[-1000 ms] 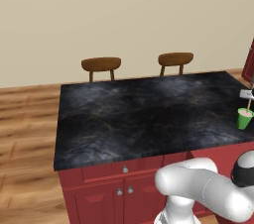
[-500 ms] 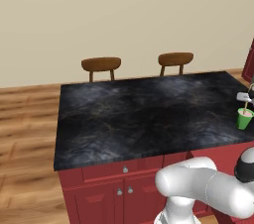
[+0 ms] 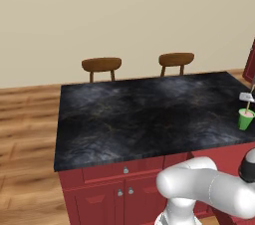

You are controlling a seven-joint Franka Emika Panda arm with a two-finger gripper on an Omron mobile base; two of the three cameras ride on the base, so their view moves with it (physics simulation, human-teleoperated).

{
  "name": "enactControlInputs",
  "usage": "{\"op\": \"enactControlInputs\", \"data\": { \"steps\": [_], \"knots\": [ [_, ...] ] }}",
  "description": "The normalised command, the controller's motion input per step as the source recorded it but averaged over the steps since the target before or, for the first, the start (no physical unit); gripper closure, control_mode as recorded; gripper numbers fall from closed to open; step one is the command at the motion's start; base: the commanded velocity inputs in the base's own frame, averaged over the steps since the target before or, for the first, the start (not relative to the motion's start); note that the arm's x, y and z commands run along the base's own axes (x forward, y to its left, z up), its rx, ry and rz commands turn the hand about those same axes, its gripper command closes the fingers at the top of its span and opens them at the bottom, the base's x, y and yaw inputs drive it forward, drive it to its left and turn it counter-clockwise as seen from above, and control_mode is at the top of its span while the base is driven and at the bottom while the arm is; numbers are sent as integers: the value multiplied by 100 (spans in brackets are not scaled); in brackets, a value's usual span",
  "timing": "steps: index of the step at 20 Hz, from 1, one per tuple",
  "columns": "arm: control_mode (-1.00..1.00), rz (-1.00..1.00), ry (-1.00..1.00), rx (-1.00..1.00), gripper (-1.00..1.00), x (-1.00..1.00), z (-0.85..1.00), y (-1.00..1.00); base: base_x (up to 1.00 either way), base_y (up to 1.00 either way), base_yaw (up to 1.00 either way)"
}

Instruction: Pick up the straw from the right drawer and put it inside the smoothie cup.

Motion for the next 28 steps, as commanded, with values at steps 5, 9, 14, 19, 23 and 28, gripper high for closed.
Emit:
{"op": "enactControlInputs", "data": {
  "steps": [5, 9, 14, 19, 23, 28],
  "knots": [
    [-100, 0, -6, 0, 100, 8, -18, -9, 0, 0, 0],
    [-100, 0, -10, 0, 100, 1, -23, -3, 0, 0, 0],
    [-100, 0, -11, 0, 100, -2, -14, 0, 0, 0, 0],
    [-100, 0, -7, 0, 100, 1, -8, 0, 0, 0, 0],
    [-100, 0, -2, 0, 100, 2, 9, -10, 0, 0, 0],
    [-100, 0, 0, 0, 100, 2, 24, -14, 0, 0, 0]
  ]
}}
